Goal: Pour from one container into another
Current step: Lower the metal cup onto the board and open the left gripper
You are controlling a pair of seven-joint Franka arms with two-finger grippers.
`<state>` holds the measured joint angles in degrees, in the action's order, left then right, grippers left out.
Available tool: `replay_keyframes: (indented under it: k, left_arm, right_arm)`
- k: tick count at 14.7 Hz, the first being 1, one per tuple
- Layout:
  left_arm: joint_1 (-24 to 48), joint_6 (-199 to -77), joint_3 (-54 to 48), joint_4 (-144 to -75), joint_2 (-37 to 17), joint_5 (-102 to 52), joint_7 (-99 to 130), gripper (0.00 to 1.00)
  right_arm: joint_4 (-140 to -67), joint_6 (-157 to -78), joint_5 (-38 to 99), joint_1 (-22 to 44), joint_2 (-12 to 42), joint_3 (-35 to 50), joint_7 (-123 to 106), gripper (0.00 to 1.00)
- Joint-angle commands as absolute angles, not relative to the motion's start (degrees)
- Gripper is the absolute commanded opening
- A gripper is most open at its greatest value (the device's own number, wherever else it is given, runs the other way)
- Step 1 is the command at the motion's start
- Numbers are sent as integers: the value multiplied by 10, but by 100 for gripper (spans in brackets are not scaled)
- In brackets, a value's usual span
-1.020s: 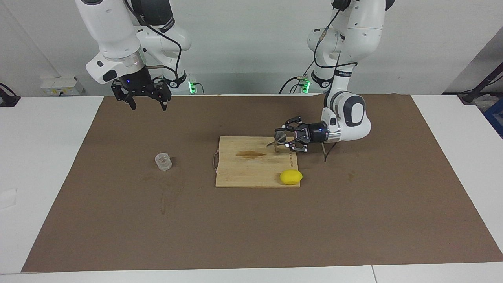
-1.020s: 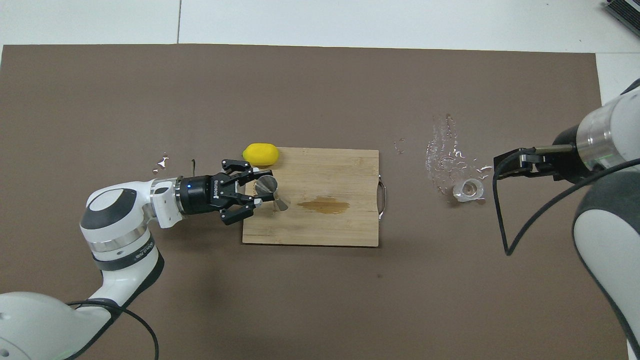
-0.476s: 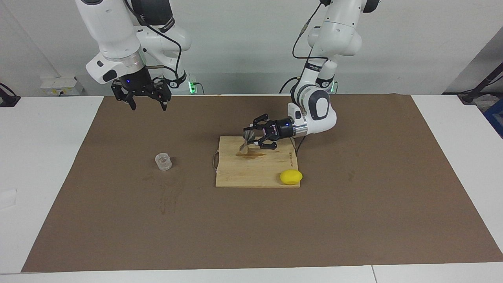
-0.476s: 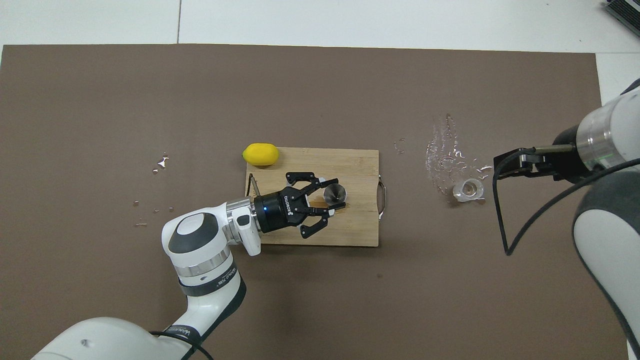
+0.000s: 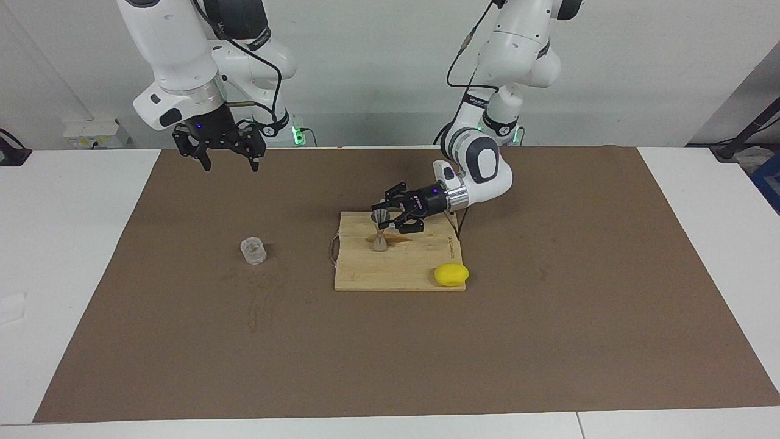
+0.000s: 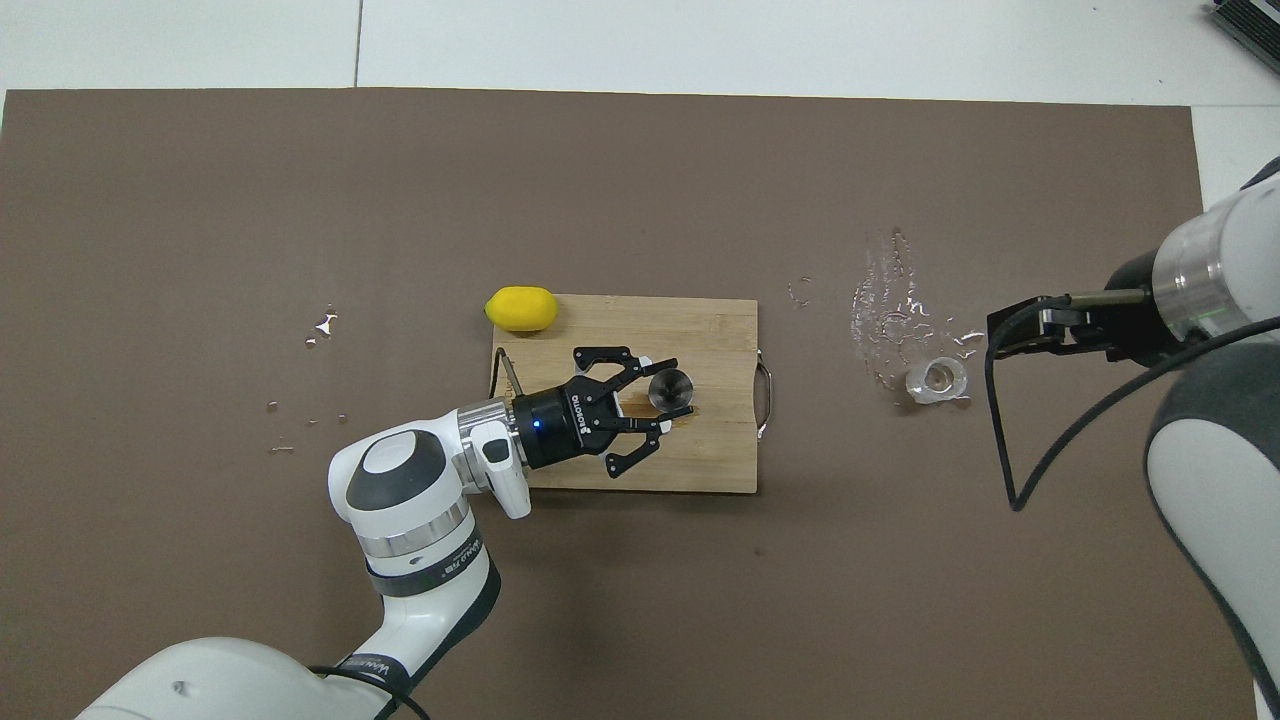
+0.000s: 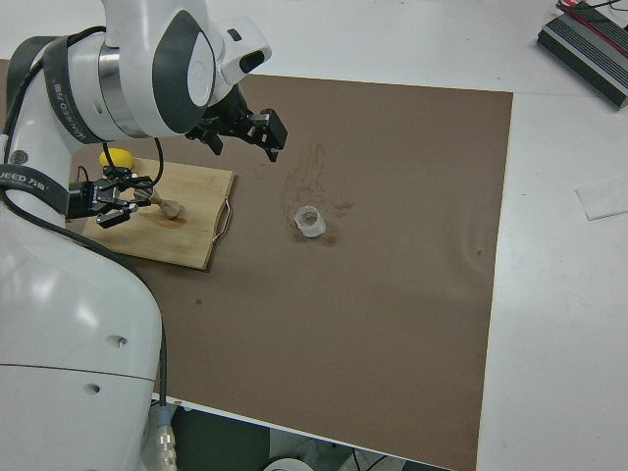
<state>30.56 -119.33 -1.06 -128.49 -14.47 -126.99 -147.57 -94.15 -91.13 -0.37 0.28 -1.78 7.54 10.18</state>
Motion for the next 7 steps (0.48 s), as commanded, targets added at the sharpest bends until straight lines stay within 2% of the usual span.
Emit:
replay_keyframes:
  k: [1, 5, 6, 7]
  left_arm:
    - [323, -1226, -6, -1277, -148, -1293, -1492, 23]
    - [323, -1258, -6, -1268, -158, -1293, -1491, 50]
    - [323, -1265, -6, -1267, -162, -1293, -1491, 68]
    - [320, -1267, -6, -1267, -162, -1294, -1490, 100]
  right_arm:
    - [-952, -910, 13, -9, -29, 80, 86, 100]
    - [-952, -910, 13, -9, -29, 80, 86, 100]
    - [-952, -910, 13, -9, -29, 80, 86, 100]
    - [-952, -910, 13, -10, -29, 80, 84, 100]
